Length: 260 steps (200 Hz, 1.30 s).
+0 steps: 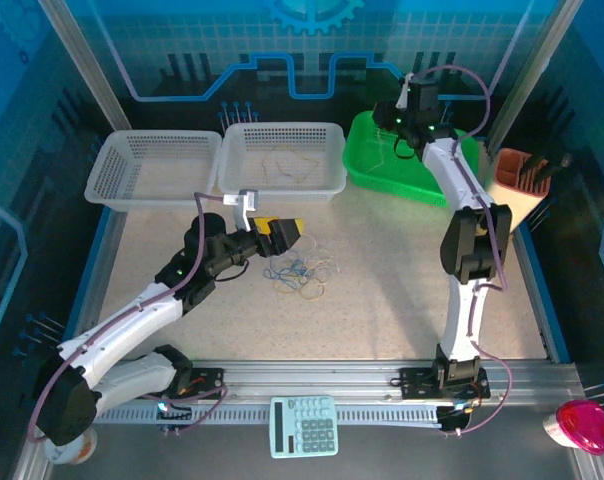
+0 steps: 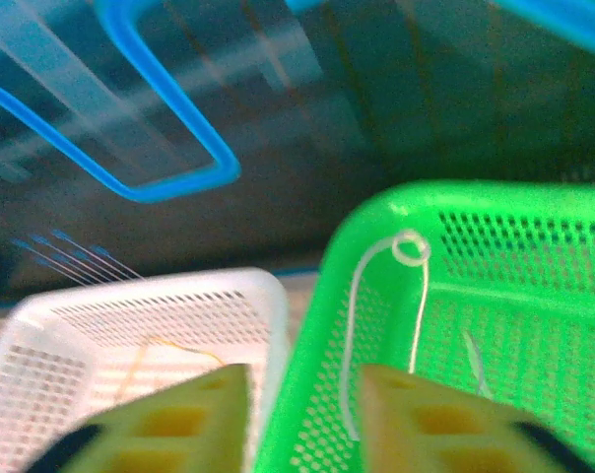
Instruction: Untangle the cables
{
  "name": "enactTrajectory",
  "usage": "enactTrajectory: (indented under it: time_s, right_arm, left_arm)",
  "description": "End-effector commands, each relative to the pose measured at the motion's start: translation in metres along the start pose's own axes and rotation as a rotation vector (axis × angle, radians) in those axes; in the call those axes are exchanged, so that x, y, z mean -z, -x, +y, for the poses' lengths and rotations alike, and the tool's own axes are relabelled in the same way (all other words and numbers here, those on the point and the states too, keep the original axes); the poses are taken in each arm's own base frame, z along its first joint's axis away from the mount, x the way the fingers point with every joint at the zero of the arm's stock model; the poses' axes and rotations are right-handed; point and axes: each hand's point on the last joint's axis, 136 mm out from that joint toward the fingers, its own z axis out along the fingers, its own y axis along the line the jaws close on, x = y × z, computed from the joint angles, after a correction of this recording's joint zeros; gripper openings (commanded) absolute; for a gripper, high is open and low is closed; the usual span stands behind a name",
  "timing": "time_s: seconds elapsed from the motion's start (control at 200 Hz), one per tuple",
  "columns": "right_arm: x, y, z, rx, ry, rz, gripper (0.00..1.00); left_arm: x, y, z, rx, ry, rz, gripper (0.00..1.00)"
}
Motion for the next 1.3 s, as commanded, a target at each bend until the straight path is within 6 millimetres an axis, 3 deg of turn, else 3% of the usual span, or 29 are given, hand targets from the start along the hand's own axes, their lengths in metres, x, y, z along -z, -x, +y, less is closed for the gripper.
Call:
enactTrajectory:
  time_s: [0.0, 0.065, 0.235, 0.41, 0.565, 0.775, 1.025, 1.296]
  right_arm:
    - [0.006, 0.005, -0.011, -0.029, -0.029, 0.033, 0.64]
    - [0.008, 0.001, -0.01, -0.022, -0.024, 0.049, 0.7]
    - [0.019, -0.021, -0.007, -0.033, -0.016, 0.125, 0.76]
    - [0.049, -0.051, 0.009, -0.193, 0.059, 0.116, 0.81]
    - [0.062, -0.09, 0.009, -0.374, 0.085, 0.137, 0.83]
    - [0.041, -0.118, -0.008, -0.589, 0.073, 0.163, 0.84]
    - [0.009, -0.134, -0.023, -0.706, 0.058, 0.179, 0.83]
    - [0.004, -0.139, -0.04, -0.748, 0.044, 0.173, 0.78]
  left_arm:
    - [0.005, 0.01, -0.014, 0.002, -0.031, -0.023, 0.99]
    - [0.005, 0.009, -0.013, 0.007, -0.03, -0.023, 0.99]
    - [0.005, 0.007, -0.012, 0.02, -0.038, -0.025, 0.99]
    - [0.005, 0.006, -0.011, 0.022, -0.036, -0.022, 0.99]
    - [0.003, 0.006, -0.012, 0.02, -0.038, -0.016, 0.99]
    - [0.001, 0.007, -0.012, 0.021, -0.039, -0.012, 0.99]
    - [0.0, 0.006, -0.01, 0.019, -0.031, -0.012, 0.99]
    - [-0.002, 0.007, -0.01, 0.018, -0.034, -0.014, 0.99]
